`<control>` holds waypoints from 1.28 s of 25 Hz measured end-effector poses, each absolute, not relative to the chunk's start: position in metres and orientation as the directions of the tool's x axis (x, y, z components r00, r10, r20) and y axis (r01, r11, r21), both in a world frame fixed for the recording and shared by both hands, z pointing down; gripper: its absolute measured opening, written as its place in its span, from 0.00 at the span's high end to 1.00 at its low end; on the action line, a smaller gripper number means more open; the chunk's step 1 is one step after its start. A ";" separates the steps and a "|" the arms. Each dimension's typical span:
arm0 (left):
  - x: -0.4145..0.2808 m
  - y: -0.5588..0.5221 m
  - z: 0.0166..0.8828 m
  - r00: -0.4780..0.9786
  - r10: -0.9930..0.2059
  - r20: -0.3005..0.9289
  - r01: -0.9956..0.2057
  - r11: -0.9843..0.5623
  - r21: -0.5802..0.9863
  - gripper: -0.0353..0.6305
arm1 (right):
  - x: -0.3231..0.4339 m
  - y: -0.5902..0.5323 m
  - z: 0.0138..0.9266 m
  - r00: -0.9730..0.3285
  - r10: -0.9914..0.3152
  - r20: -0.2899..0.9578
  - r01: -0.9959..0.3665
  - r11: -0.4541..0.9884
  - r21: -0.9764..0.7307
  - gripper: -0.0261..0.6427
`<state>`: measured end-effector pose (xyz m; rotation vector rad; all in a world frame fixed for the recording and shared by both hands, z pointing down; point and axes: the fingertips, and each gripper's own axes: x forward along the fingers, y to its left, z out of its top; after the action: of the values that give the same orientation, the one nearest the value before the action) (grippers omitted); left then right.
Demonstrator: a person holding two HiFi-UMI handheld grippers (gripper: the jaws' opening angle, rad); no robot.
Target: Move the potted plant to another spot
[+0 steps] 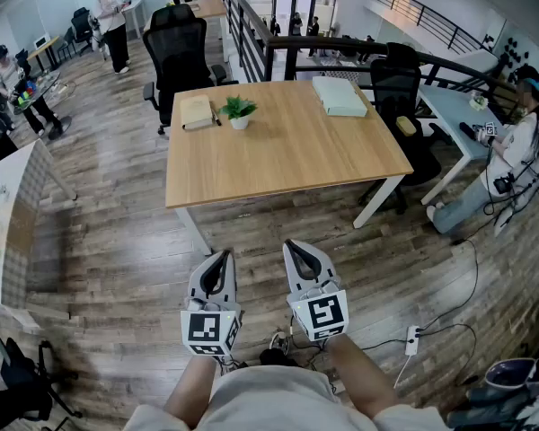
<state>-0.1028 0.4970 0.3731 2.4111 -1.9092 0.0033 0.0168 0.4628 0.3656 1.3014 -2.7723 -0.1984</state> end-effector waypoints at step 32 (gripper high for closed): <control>-0.062 0.418 0.455 0.206 -0.950 0.235 -0.978 -0.191 0.086 0.93 | 0.066 0.379 0.460 -0.721 -0.666 0.190 -0.675 0.738 0.029 0.70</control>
<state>-0.0618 0.4177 0.4545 2.2616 -1.8437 0.1896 0.0656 0.3788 0.4597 1.0723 -2.7505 0.0632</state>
